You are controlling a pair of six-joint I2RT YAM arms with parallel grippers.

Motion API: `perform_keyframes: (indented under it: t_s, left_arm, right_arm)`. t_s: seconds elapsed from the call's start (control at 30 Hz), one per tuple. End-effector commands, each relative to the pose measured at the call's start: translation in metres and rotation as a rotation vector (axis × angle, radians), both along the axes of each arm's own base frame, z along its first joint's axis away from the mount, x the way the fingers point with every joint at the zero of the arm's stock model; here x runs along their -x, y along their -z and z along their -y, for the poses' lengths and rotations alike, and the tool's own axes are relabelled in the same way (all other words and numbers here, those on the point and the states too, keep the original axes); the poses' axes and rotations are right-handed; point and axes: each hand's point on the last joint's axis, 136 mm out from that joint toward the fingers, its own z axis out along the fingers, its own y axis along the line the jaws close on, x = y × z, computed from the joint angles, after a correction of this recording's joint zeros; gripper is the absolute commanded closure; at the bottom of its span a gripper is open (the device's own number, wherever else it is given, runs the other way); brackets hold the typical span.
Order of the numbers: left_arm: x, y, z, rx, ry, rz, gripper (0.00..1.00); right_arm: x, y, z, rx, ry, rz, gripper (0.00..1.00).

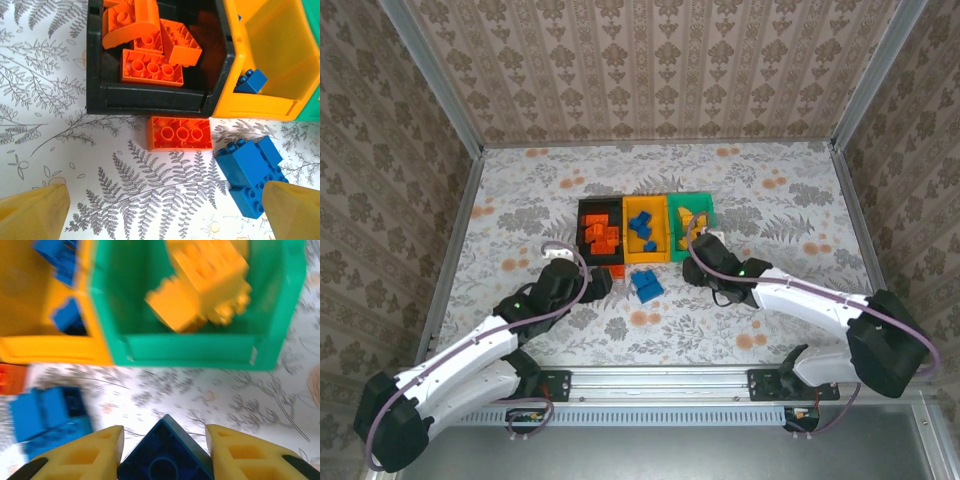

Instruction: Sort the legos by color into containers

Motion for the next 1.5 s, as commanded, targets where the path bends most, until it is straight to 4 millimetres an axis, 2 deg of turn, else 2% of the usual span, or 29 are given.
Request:
perform_keyframes:
  t_s: [0.0,0.07,0.17,0.27,0.43,0.47,0.53,0.57,0.63,0.77,0.87,0.93,1.07,1.2,1.33,1.47]
  left_arm:
    - [0.007,0.015,-0.012,-0.022,-0.039,-0.048,0.0]
    - [0.009,0.015,-0.012,-0.015,-0.039,-0.05,0.0]
    - [0.011,0.012,-0.012,-0.004,-0.036,-0.05,0.0]
    - [0.013,0.01,-0.015,0.0,-0.044,-0.051,0.0]
    - [0.019,0.012,-0.022,0.007,-0.06,-0.06,0.0]
    - [0.02,0.013,-0.024,0.009,-0.065,-0.061,0.0]
    - [0.022,0.014,-0.027,0.009,-0.073,-0.063,0.0]
    - [0.023,0.014,-0.028,0.009,-0.075,-0.063,0.0]
    - [0.024,0.014,-0.031,0.008,-0.08,-0.06,0.0]
    - [0.024,0.01,-0.035,0.008,-0.087,-0.042,0.0]
    - [0.023,0.008,-0.036,0.014,-0.092,-0.037,0.0]
    - [0.023,0.008,-0.036,0.017,-0.093,-0.037,0.0]
    - [0.022,0.012,-0.038,0.016,-0.103,-0.047,0.0]
    - [0.022,0.016,-0.04,0.025,-0.115,-0.058,0.0]
    - [0.022,0.021,-0.043,0.028,-0.129,-0.071,0.0]
    - [0.022,0.023,-0.044,0.034,-0.133,-0.079,0.0]
  right_arm:
    - [-0.012,-0.04,-0.031,-0.026,-0.123,0.051,0.65]
    - [-0.026,-0.05,-0.048,-0.025,-0.154,0.066,0.64]
    - [-0.056,-0.054,-0.072,0.012,-0.18,0.084,0.61]
    - [-0.086,-0.046,-0.094,0.064,-0.197,0.09,0.6]
    - [-0.126,-0.025,-0.11,0.124,-0.175,0.072,0.6]
    - [-0.132,-0.023,-0.112,0.131,-0.171,0.072,0.57]
    - [-0.138,-0.02,-0.115,0.141,-0.174,0.073,0.45]
    - [-0.14,-0.021,-0.117,0.141,-0.175,0.075,0.37]
    - [-0.14,-0.029,-0.119,0.124,-0.185,0.093,0.28]
    - [-0.121,-0.051,-0.12,0.089,-0.222,0.135,0.19]
    - [-0.092,-0.062,-0.12,0.061,-0.274,0.148,0.18]
    - [-0.069,-0.059,-0.118,0.054,-0.305,0.139,0.16]
    - [-0.025,-0.04,-0.11,0.057,-0.34,0.101,0.13]
    - [0.009,-0.011,-0.105,0.071,-0.37,0.05,0.01]
    - [0.024,0.021,-0.106,0.127,-0.394,-0.006,0.0]
    - [0.029,0.05,-0.112,0.174,-0.412,-0.039,0.0]
